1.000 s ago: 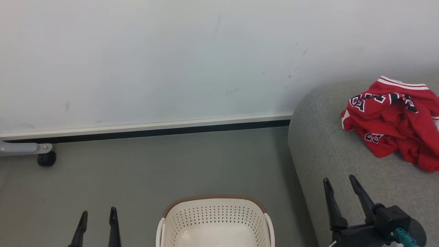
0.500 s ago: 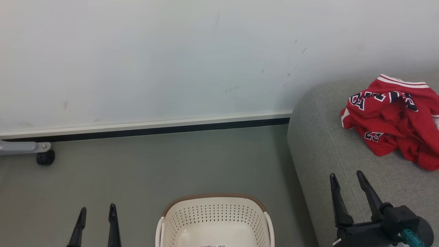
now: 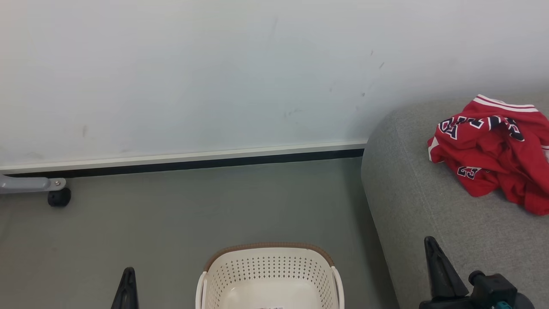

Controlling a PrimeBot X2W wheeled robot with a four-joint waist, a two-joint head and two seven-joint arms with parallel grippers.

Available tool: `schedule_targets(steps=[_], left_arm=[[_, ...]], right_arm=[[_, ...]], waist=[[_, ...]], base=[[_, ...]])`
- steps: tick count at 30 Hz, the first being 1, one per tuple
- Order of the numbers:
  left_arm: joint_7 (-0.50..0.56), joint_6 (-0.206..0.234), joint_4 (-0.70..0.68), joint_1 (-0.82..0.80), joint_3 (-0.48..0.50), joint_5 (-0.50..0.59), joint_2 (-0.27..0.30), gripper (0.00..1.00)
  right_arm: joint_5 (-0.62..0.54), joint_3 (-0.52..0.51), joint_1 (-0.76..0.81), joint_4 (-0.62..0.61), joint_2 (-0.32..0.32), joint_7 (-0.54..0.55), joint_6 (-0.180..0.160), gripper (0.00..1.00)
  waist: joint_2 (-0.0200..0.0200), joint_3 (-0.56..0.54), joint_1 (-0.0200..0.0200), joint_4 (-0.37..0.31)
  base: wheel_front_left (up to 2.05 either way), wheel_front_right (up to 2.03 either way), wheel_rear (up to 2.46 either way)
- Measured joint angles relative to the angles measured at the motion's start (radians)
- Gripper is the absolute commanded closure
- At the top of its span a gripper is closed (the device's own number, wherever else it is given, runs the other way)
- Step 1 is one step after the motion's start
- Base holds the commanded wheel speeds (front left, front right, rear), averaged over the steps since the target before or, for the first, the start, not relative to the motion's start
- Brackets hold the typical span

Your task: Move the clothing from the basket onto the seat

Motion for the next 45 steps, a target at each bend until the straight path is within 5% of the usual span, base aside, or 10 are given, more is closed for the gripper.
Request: schedule_targets(steps=[45], left_arm=[[0.167,-0.103,0.088,-0.082,0.091,-0.548,-0.040,1.00]], right_arm=[[0.561,-0.193,-0.035,0.059,0.070,0.165,0.105,1.00]], waist=[[0.0000,0.007,0.0000,0.008]], base=[[0.00,0.00,0.00]])
